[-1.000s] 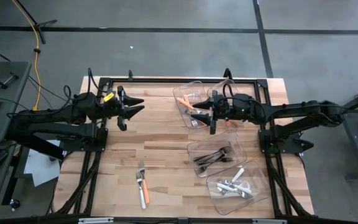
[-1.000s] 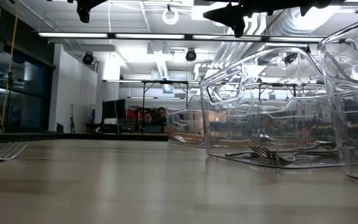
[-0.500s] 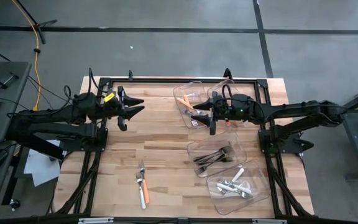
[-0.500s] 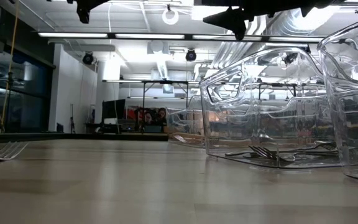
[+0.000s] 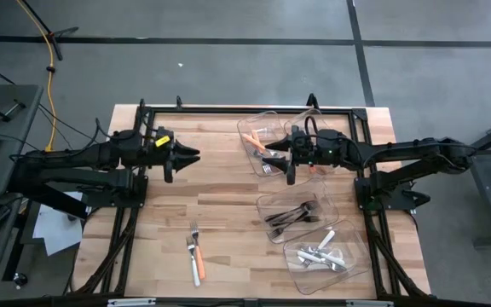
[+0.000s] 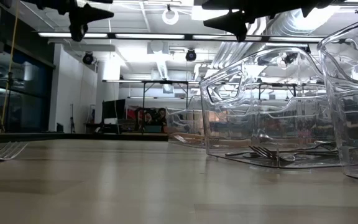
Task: Sort silverware by color (type)
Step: Move the white fork from the bottom
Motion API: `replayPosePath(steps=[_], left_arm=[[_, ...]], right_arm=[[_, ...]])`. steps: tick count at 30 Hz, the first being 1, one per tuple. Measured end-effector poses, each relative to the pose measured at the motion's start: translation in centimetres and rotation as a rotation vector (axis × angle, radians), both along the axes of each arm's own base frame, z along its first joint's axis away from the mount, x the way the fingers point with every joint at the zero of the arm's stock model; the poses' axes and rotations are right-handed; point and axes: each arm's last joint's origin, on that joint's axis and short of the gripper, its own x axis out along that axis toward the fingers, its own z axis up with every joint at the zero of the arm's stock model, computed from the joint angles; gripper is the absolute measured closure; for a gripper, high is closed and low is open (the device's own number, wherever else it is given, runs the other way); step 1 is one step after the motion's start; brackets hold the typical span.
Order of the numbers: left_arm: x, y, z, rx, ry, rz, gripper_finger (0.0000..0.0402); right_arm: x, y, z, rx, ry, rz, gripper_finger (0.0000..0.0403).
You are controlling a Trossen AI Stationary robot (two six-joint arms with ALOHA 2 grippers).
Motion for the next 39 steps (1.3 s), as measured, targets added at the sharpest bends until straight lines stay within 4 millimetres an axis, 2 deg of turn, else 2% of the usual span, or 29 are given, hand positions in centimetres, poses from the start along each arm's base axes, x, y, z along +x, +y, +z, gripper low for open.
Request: replayPosePath(steps=[5,12,16,26,31,39], left_arm=[[-0.1,-0.5,-0.8,-0.134,0.068,-0.05,0.0279],[0.2,-2.6,-3.5,-0.361,0.347,-0.11,0.028],[0.4,-4.7,-5.1,-0.481,0.523,-0.132,0.028],[1.3,-10.2,-8.2,-0.721,0.765,-0.038,0.028],[1.7,-13.1,-9.4,-0.823,0.813,-0.044,0.028],[2.4,-16.6,-11.1,-0.964,0.845,-0.046,0.028]], right_arm=[[0.0,0.0,-0.1,0.0,0.011,0.0,0.0192],[-0.1,0.0,-0.5,0.003,0.053,-0.001,0.0192],[-0.1,0.0,-0.6,0.004,0.065,-0.001,0.0192],[-0.1,0.0,-0.6,0.004,0.069,-0.003,0.0192],[-0.1,0.0,-0.8,0.005,0.08,-0.004,0.0192],[-0.3,0.0,-1.3,0.01,0.139,-0.003,0.0192]])
